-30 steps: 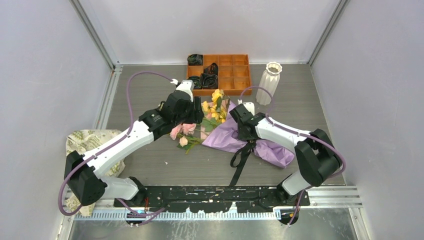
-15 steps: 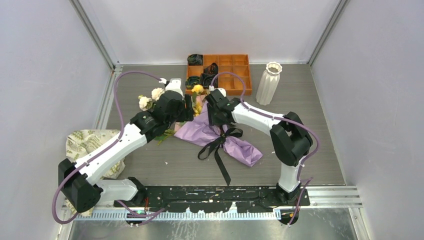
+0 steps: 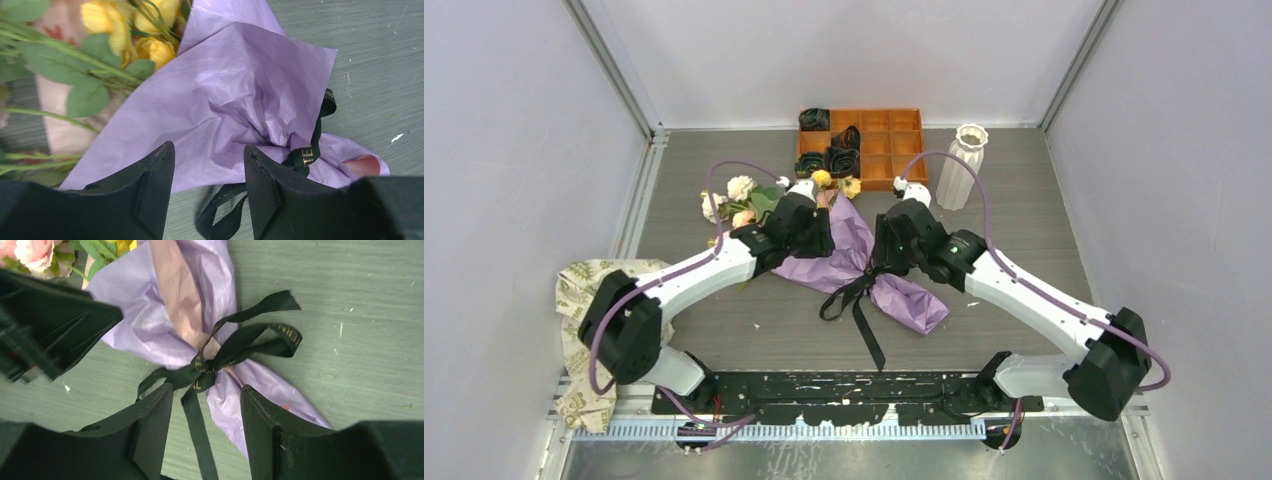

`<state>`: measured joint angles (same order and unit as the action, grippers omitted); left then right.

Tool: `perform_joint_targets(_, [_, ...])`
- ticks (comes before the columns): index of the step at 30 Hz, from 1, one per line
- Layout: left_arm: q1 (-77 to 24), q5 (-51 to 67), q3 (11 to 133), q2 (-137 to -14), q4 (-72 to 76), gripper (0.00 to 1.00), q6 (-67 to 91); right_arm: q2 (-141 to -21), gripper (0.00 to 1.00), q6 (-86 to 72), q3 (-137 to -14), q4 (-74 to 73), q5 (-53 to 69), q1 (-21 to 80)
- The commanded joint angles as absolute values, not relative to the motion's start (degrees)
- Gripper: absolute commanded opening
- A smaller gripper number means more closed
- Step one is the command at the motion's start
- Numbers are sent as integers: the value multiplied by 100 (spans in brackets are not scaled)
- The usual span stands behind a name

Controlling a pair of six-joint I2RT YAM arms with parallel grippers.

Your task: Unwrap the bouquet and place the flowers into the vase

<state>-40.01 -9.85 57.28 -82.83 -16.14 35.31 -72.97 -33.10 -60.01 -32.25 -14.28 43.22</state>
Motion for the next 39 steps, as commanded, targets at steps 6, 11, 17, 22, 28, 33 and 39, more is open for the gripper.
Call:
perform_joint_targets(6, [-3973, -497, 5640, -9136, -518, 49, 3938, -7820, 48, -3395, -6113, -3155, -1468, 4397])
perform_joint_targets(11, [-3965, -505, 5496, -9403, -361, 47, 4016, -8426, 44, -3481, -6262, -2883, -1414, 4402])
perform_joint_targets(17, [-3964, -567, 5326, -9500, -290, 46, 4034, -8830, 43, -3404, -6460, -2797, -1471, 4395])
perform_joint_targets(22, [-3960, -600, 5261, -9546, -271, 46, 4017, -9023, 41, -3430, -6624, -2861, -1533, 4397])
perform_joint_targets(28, [-3956, -558, 5238, -9603, -235, 45, 4023, -8984, 42, -3506, -6613, -2793, -1403, 4398])
perform_joint_targets(33, [-3947, -569, 5191, -9575, -230, 45, 4028, -9212, 38, -3595, -6554, -2780, -1291, 4396])
perform_joint_targets(39, [-3938, -591, 5116, -9542, -206, 45, 4025, -9324, 4, -3596, -6627, -2791, -1349, 4401])
